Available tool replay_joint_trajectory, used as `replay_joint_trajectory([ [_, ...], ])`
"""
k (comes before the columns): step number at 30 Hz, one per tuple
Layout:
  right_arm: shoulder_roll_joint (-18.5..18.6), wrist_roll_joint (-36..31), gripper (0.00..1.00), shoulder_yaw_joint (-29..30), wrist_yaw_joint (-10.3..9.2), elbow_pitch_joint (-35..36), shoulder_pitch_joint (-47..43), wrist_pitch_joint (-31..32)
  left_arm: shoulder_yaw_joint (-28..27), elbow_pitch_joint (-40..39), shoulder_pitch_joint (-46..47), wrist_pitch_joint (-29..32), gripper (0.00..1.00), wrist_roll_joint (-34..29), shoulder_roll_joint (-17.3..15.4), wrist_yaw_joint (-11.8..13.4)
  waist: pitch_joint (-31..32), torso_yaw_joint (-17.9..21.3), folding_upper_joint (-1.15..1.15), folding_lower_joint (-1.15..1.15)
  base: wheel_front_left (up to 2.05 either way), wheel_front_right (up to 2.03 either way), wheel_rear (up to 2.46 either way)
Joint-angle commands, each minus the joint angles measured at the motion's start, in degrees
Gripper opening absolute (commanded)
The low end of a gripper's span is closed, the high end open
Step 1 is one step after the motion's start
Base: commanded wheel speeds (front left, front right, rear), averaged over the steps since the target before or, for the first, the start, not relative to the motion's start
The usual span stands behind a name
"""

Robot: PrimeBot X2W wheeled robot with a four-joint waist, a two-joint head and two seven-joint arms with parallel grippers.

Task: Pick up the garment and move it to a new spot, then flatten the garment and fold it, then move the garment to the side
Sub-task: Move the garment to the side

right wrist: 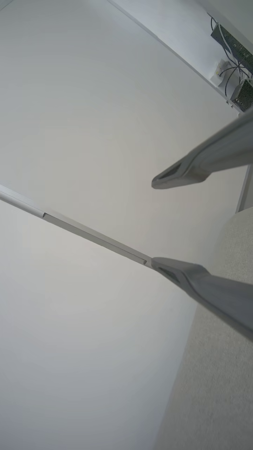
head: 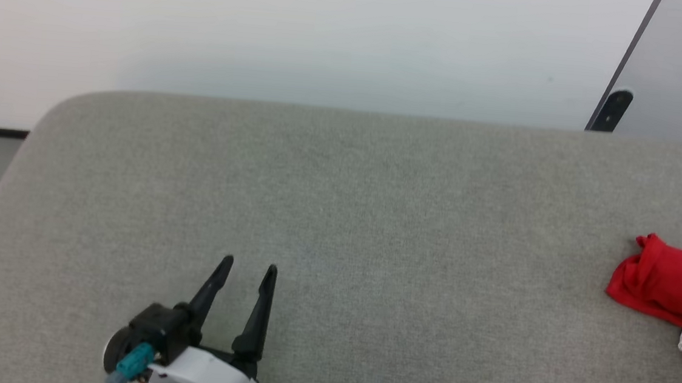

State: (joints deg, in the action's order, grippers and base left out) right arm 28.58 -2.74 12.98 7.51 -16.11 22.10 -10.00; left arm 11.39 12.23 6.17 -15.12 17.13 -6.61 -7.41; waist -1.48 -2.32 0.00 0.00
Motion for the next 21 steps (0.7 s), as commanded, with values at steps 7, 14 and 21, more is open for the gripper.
replay_joint_trajectory([
  [7, -6.15, -1.97, 1.0, -1.2, -0.06, 4.11, -6.04, -3.33, -1.82, -1.64, -3.09, 0.03, 1.0, -0.83, 0.49, -0.14, 3.16, -0.52, 0.0, 0.0, 0.0, 0.0, 0.0],
  [14, -12.21, -2.74, 1.0, -2.02, -0.06, 8.2, -12.68, -4.89, -4.09, -3.35, -5.48, 0.03, 1.0, -1.88, 0.56, -0.14, 4.44, -0.73, 0.0, 0.0, 0.0, 0.0, 0.0],
  [21, -16.65, -1.21, 1.0, -1.6, -0.06, 10.34, -18.81, -5.19, -6.43, -4.73, -7.4, 0.03, 1.0, -2.78, 0.51, -0.14, 5.25, -0.85, 0.0, 0.0, 0.0, 0.0, 0.0],
])
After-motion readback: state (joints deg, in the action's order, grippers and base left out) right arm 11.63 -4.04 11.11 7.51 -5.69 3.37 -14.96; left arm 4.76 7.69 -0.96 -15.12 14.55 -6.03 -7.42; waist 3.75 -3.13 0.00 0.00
